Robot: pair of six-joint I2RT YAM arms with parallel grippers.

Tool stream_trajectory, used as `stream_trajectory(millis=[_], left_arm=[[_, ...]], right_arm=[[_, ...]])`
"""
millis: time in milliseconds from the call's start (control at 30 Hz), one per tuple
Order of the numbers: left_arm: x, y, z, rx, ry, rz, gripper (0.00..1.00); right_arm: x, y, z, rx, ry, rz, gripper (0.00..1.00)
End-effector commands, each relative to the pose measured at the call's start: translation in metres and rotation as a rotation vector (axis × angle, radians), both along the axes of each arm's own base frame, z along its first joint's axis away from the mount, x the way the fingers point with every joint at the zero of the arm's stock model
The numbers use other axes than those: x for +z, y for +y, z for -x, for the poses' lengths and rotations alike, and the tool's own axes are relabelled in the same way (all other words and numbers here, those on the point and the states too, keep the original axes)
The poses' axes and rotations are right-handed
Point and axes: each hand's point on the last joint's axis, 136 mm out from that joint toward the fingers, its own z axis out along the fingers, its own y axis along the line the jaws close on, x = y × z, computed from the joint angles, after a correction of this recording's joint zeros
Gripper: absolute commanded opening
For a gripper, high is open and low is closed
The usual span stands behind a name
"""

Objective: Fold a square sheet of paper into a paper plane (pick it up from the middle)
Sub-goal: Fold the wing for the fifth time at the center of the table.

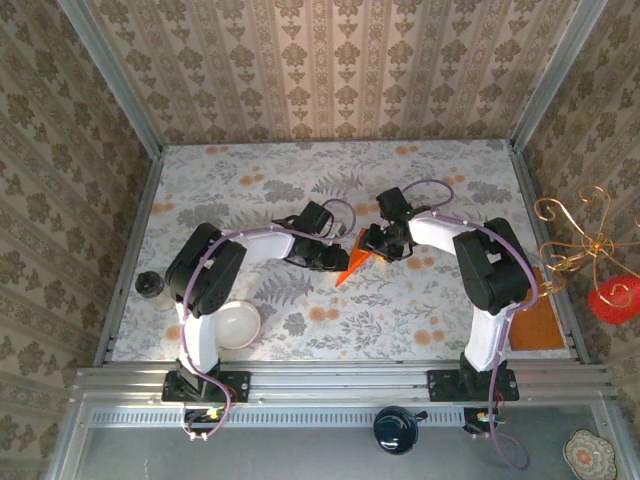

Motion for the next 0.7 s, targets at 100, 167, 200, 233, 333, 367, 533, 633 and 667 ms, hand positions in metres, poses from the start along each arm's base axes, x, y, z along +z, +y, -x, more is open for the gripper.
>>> stream_trajectory(millis=[100, 167, 200, 233, 333, 367, 533, 633, 667], left_arm=[[0.022, -0.004, -0.005, 0.010, -0.037, 0.008, 0.32], [0.017, -0.005, -0.006, 0.012, -0.024, 0.000, 0.32], [0.015, -0.006, -0.006, 0.010, -0.019, 0.000, 0.33], [0.013, -0.007, -0.006, 0.009, -0.014, -0.003, 0.33], [0.007, -0.009, -0.005, 0.004, -0.001, -0.010, 0.35], [0.006, -0.009, -0.006, 0.006, 0.001, -0.011, 0.35], [0.001, -0.010, -0.006, 0.005, 0.009, -0.026, 0.35], [-0.004, -0.009, -0.005, 0.006, 0.020, -0.041, 0.35], [-0.005, -0.008, -0.005, 0.006, 0.022, -0.045, 0.35]], right_arm=[[-0.068, -0.022, 0.034, 0.013, 0.145, 0.134, 0.48], [-0.068, -0.021, 0.034, 0.016, 0.145, 0.133, 0.48], [-0.068, -0.020, 0.034, 0.021, 0.143, 0.130, 0.48], [-0.068, -0.020, 0.034, 0.022, 0.143, 0.129, 0.48], [-0.068, -0.019, 0.034, 0.030, 0.140, 0.125, 0.50], [-0.068, -0.019, 0.034, 0.031, 0.141, 0.124, 0.51], [-0.069, -0.018, 0.034, 0.037, 0.141, 0.120, 0.52], [-0.070, -0.018, 0.035, 0.038, 0.144, 0.122, 0.52], [-0.070, -0.018, 0.035, 0.038, 0.144, 0.122, 0.52]])
